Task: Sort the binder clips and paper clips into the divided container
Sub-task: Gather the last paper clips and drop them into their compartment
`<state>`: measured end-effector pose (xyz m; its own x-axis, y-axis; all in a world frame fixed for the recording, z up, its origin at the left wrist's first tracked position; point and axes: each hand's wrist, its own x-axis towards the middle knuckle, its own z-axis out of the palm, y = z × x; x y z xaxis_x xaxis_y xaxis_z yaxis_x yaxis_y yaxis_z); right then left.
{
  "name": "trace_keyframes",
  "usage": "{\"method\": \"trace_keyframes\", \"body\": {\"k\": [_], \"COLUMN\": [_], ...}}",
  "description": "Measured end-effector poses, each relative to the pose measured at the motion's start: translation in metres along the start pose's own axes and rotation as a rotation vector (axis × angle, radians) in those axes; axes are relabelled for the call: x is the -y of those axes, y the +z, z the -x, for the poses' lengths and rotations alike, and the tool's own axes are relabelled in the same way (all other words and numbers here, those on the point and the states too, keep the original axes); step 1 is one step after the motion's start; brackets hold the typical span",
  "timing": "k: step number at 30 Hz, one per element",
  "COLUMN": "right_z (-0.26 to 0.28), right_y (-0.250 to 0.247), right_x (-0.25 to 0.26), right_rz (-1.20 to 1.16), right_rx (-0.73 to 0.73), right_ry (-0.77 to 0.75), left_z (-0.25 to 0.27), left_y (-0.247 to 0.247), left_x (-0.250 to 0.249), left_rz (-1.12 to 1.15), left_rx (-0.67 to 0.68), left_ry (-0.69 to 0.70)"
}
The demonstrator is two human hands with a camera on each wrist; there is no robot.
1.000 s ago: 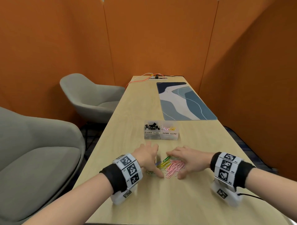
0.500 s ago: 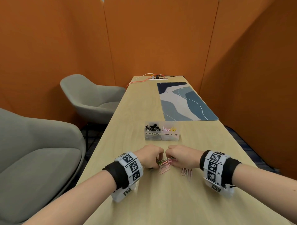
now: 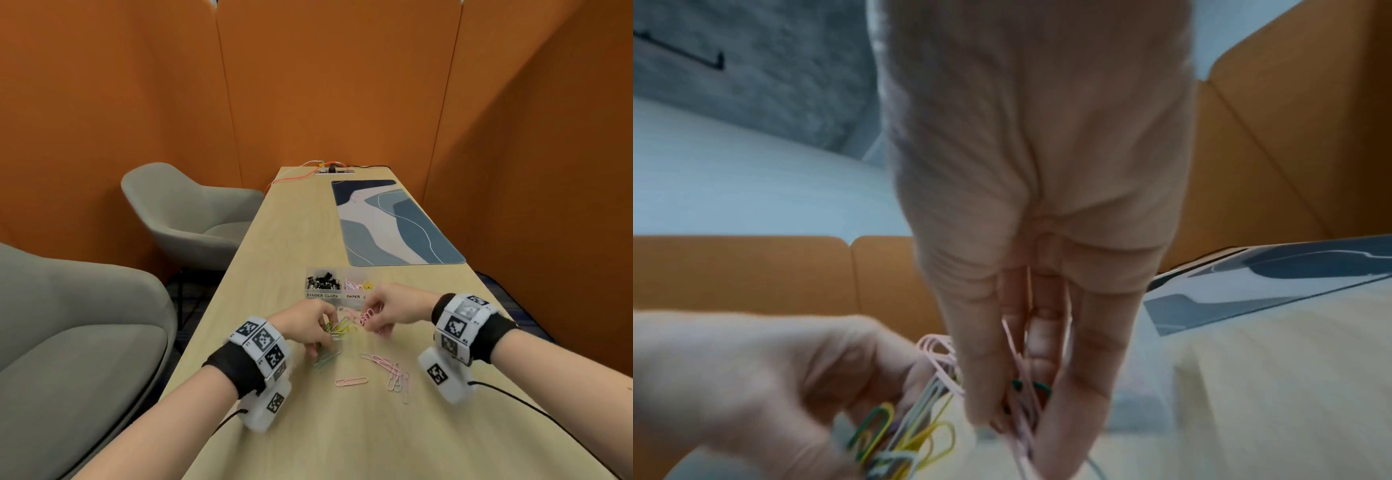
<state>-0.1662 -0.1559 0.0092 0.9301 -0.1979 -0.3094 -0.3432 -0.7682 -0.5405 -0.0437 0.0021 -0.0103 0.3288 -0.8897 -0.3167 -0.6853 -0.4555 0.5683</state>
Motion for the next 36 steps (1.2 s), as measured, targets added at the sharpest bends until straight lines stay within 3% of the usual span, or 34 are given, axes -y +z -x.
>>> {"method": "trace_keyframes", "body": {"k": [8,12,18,22,29,31,36], "right_z": [-0.028,-0.048,-0.062,-0.055,-0.009,0.009,0.049], "right_y": [-0.050,-0.047,-0.030,-0.031,-0.026,-0.017,0.014], "right_x": [0.001,0.002,0.007,0.012,-0.001,-0.009,-0.021], "right_rz": [-0.236,-0.147,0.040,0.072,0.093,0.119,0.185], "right_rx": [-0.162,-0.326,-0.366,-0.350,-0.509,-0.445,-0.066], "right_ry": [0.077,0.158,0.276,0.259,0.125,0.119,0.213], "left_z": [-0.004,-0.006,-0.013,-0.023,-0.064,-0.075,-0.090], "left_y": [-0.015,-0.011,-0.017,-0.027,-0.050,-0.050,-0.040], "left_x": [0.005,0.005,-0.005,-0.019,-0.048,-0.056,-0.062], "left_rz": [0.098,0.098,0.154,0.201,0.264,0.277,0.118], "left_rx": [-0.043,-0.034,-0.041,-0.082,-0.213,-0.244,-0.294], "left_ry": [-0.009,-0.010,0.021,0.014,-0.063,-0.084,-0.132]}}
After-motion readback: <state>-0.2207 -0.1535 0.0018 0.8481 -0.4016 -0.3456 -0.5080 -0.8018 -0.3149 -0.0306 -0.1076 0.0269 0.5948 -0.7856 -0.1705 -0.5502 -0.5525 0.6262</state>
